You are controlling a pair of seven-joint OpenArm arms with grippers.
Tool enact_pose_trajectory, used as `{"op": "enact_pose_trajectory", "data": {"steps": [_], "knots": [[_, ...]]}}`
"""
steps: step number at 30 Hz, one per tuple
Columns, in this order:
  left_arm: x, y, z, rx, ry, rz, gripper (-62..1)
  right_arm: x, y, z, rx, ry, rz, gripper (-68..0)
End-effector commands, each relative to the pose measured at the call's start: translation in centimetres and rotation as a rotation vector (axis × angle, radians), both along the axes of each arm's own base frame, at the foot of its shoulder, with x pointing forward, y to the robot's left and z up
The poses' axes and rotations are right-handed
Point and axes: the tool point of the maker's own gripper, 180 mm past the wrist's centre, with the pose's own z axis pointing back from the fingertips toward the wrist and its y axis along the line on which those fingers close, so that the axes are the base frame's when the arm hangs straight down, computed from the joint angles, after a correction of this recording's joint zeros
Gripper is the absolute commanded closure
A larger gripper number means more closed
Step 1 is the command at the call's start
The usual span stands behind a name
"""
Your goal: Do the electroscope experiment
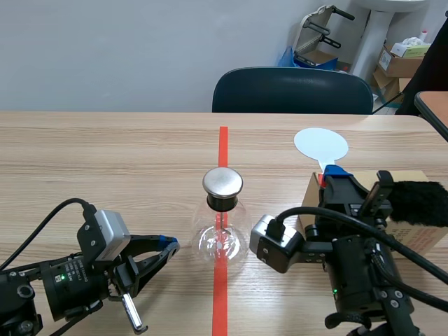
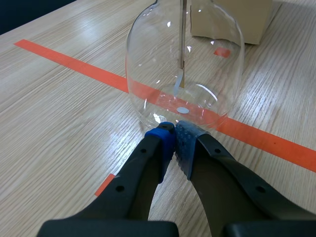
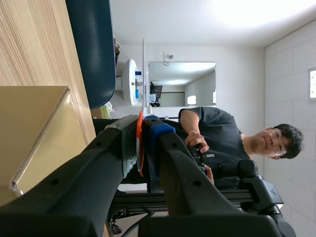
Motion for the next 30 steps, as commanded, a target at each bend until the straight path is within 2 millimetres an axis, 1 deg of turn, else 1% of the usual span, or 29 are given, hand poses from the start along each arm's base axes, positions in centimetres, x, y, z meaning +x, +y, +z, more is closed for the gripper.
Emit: {"op": "enact_pose_trajectory", "data": {"steps": [1, 14, 26, 30], "knots": [[0.38, -0.51, 1.07, -0.03, -0.026, -0.007, -4.2, 0.48, 0.05, 1.16, -0.002, -0.042, 0.006, -1.7], [0.38, -0.48, 1.05, -0.03, -0.025, -0.006, -4.2, 0.48, 0.05, 1.16, -0.001, -0.042, 0.006, -1.7], [0.21, -0.4, 0.47, -0.009, -0.006, -0.003, -4.2, 0.47, 0.03, 1.15, -0.001, -0.041, 0.005, -1.7], [0.24, -0.5, 0.67, -0.017, -0.012, -0.004, -4.2, 0.47, 0.03, 1.15, -0.001, -0.041, 0.005, -1.7]]}}
